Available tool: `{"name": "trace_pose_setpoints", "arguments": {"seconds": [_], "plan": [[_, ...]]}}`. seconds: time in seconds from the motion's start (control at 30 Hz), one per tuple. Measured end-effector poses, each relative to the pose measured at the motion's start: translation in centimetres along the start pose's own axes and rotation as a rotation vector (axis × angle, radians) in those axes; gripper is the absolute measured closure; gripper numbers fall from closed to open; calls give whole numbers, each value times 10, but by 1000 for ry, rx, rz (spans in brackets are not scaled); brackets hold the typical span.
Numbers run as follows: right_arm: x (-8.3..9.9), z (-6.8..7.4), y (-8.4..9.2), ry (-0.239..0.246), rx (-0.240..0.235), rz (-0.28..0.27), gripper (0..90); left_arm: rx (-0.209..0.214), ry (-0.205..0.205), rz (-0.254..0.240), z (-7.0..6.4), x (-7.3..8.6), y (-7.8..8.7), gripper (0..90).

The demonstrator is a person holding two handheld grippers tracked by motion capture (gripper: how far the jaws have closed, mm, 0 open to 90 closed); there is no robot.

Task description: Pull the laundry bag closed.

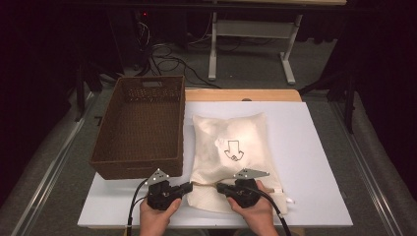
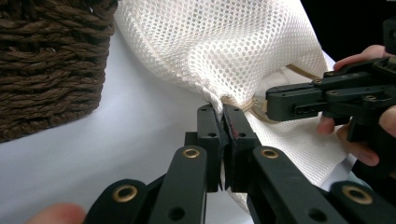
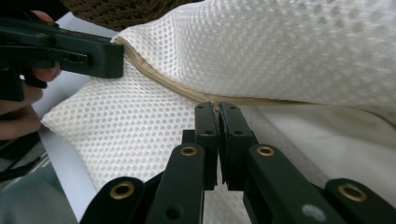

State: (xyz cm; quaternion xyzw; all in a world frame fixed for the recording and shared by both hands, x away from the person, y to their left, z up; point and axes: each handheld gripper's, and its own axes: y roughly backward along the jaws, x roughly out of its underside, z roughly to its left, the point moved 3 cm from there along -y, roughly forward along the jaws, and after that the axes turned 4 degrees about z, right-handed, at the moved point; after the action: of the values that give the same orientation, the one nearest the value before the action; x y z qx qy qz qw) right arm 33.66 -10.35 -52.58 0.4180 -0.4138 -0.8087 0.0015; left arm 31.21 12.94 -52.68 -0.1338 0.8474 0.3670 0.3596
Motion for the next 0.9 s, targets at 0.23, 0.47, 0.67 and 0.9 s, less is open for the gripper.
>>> {"name": "trace_pose_setpoints", "arguments": {"seconds": [0.23, 0.47, 0.67, 0.9], "plan": [[4, -6, 12, -9, 8, -10, 878, -1, -13, 6, -1, -1, 3, 866], [6, -10, 23, -11, 16, -14, 878, 0, -5, 7, 0, -1, 2, 866], [10, -16, 31, -19, 21, -21, 878, -1, -9, 9, 0, 0, 2, 866], [17, -26, 44, -30, 28, -31, 878, 5, -10, 11, -1, 0, 2, 866]]}}
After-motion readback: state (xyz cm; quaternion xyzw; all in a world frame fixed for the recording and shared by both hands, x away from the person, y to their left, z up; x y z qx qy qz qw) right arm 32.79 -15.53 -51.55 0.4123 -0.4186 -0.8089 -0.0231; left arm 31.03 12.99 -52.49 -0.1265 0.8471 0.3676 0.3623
